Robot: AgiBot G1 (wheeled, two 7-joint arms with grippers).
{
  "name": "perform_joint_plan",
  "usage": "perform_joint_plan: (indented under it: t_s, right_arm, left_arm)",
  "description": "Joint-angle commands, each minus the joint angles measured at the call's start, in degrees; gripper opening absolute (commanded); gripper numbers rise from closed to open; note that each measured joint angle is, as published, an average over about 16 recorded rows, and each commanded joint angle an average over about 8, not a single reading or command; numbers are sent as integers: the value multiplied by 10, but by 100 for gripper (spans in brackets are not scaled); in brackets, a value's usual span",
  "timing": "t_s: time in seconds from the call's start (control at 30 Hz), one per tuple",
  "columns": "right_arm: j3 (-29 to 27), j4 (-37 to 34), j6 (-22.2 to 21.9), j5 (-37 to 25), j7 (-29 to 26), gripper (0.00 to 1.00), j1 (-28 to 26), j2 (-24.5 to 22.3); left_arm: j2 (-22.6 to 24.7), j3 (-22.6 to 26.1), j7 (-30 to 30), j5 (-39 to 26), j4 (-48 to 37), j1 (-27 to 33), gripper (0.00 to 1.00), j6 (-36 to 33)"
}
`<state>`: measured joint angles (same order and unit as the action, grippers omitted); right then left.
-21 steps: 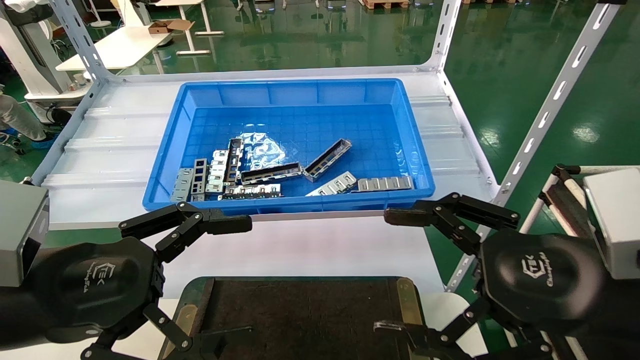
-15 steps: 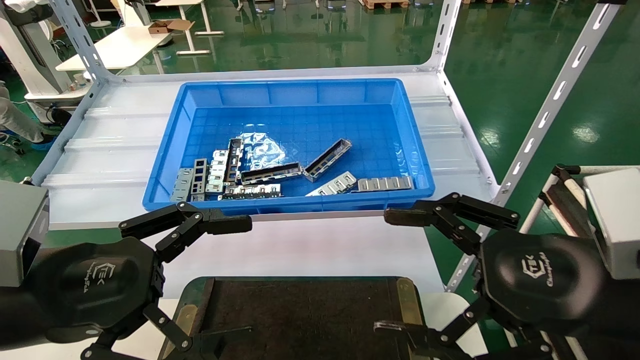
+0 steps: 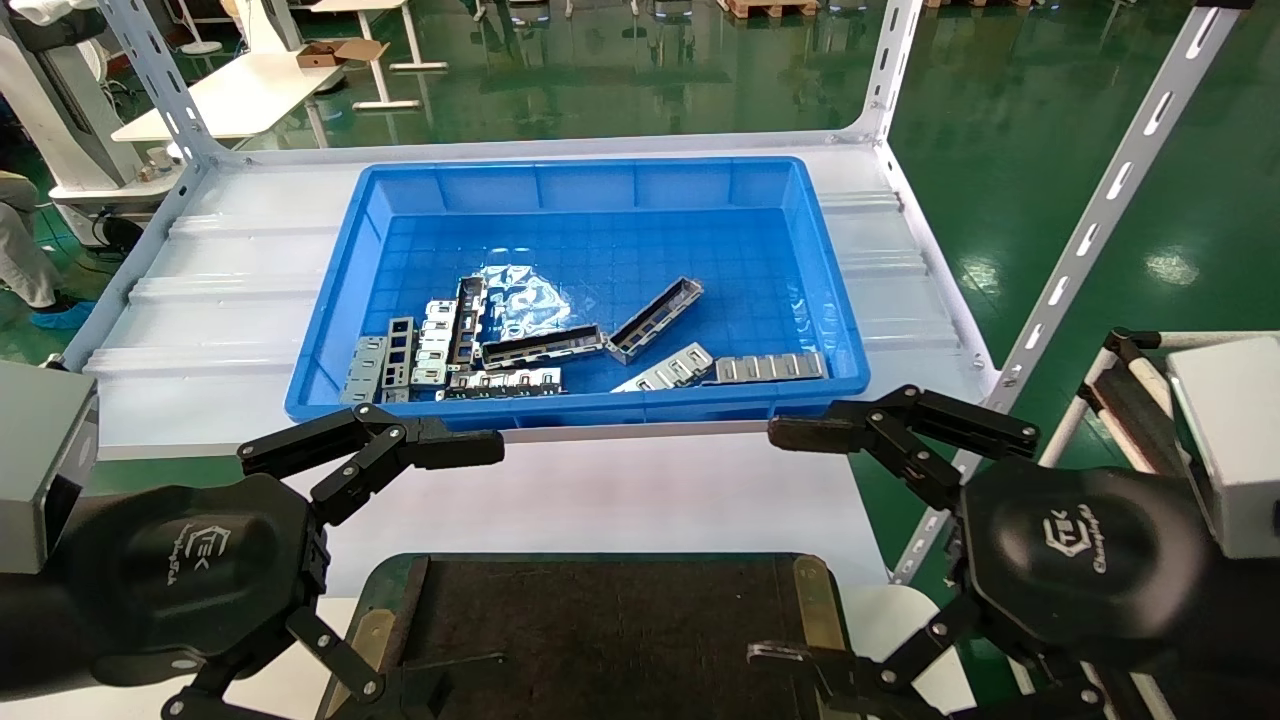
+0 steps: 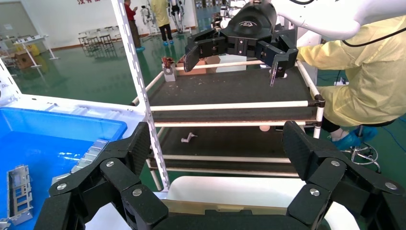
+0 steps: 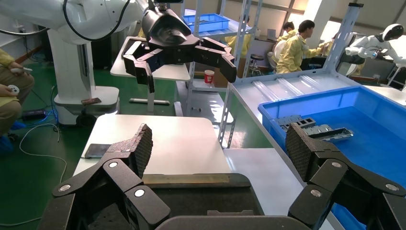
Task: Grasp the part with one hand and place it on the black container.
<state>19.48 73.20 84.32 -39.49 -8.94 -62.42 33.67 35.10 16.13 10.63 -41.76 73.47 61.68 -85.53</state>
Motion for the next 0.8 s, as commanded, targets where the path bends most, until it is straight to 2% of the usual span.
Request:
perform_joint_plan:
  t_s: [0.03, 0.8]
  right_arm:
    - [0, 0, 0, 0, 0, 100, 0, 0]
    - [0, 0, 0, 0, 0, 100, 0, 0]
  left_arm:
    - [0, 0, 0, 0, 0, 0, 100, 0]
    - [-1, 0, -3, -5, 0, 2, 100, 2]
